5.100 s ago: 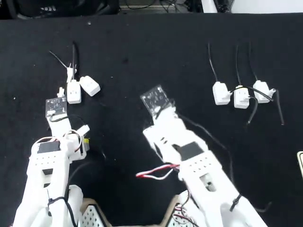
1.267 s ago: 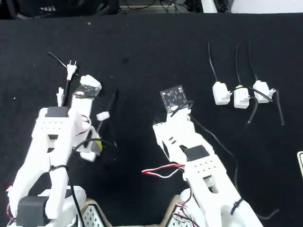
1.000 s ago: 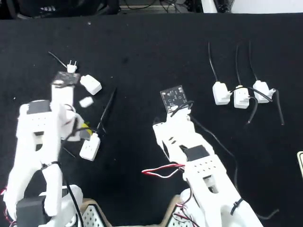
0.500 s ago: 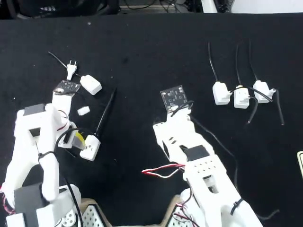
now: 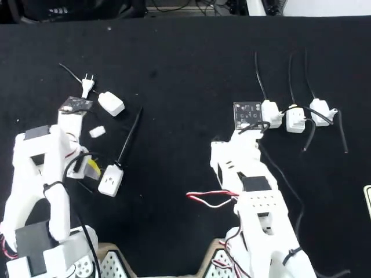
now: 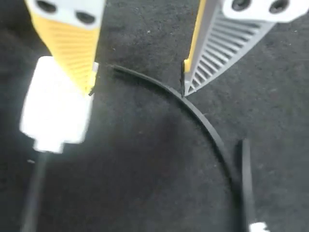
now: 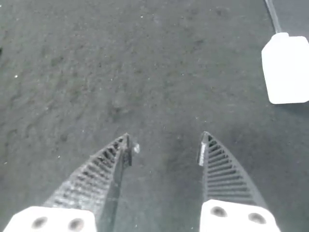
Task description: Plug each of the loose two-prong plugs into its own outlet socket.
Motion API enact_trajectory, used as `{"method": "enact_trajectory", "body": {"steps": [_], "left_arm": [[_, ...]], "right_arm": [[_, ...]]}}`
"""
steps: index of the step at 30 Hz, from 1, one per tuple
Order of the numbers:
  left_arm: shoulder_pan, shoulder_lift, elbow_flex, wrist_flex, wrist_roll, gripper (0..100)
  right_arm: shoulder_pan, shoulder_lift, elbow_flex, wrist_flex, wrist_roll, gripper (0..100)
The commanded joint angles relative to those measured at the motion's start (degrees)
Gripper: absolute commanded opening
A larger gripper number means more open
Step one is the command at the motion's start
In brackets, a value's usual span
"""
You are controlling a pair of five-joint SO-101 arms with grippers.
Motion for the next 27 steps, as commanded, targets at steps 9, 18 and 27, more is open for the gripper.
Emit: {"method": "enact_trajectory", "body": {"steps": [9,18,27], "left_arm": [[8.48,-0.53,2.86,-0.09,0.09,28],[23.96,-0.97,-9.80,10.11,10.73,28],[27.30,-0.88,-15.43,10.81,14.68,28]], "right_arm": [[1.23,-1.54,-3.74,-1.41,-0.53,21.9],[1.23,-1.54,-3.56,-1.41,-0.53,21.9],[1.32,-1.54,-3.56,-1.49,-0.53,21.9]]}}
